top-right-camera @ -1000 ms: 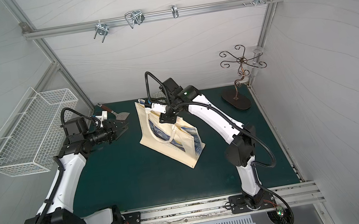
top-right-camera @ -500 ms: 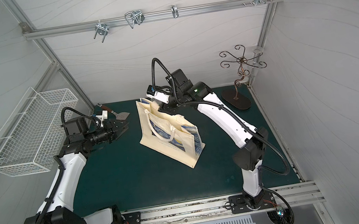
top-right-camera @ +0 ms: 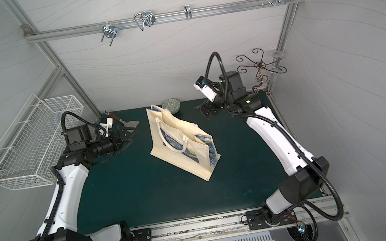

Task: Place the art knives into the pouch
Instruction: Reset both arms

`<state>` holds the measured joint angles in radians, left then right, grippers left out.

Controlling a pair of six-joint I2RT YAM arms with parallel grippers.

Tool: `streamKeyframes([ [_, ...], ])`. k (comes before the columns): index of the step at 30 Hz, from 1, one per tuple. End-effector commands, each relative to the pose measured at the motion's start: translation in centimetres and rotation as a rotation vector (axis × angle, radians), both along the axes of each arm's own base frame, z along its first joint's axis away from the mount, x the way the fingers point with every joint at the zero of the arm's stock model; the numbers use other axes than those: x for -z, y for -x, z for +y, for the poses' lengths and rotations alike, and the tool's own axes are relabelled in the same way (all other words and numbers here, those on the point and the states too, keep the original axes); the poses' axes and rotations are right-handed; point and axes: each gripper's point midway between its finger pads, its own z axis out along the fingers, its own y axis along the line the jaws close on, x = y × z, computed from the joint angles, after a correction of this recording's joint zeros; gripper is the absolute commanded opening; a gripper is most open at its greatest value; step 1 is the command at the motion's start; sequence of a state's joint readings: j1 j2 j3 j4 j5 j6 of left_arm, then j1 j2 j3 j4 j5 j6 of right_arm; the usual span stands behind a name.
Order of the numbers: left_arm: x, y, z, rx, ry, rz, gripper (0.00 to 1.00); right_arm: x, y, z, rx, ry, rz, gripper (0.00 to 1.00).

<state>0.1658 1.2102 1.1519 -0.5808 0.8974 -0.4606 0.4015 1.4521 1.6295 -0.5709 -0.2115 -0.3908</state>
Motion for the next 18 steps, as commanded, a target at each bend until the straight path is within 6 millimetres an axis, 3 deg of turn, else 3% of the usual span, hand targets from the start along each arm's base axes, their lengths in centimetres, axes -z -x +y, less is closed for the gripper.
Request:
streamKeyframes([
  [1, -0.4, 0.1, 1.6, -0.043, -0.143, -0.058, 0.99, 0.7, -0.4, -3.4, 0.109, -0.077, 0.000, 0.99],
  [6, 2.8, 0.2, 4.6, -0.165, -0.331, -0.032, 0.99, 7.5, 0.4, -9.9, 0.363, -0.082, 0.030, 0.99],
  [11, 6.6, -0.4, 7.0, -0.288, -0.415, 0.005, 0.99, 13.7, 1.6, -16.9, 0.686, -0.135, 0.037, 0.99],
  [14, 6.9, -1.3, 7.2, -0.258, -0.452, -0.025, 0.99, 17.2, 1.9, -17.5, 0.699, -0.242, 0.086, 0.99],
  [18, 7.1, -2.6, 7.9, -0.351, -0.437, -0.174, 0.99, 21.3, 0.9, -17.3, 0.689, -0.278, 0.056, 0.99],
])
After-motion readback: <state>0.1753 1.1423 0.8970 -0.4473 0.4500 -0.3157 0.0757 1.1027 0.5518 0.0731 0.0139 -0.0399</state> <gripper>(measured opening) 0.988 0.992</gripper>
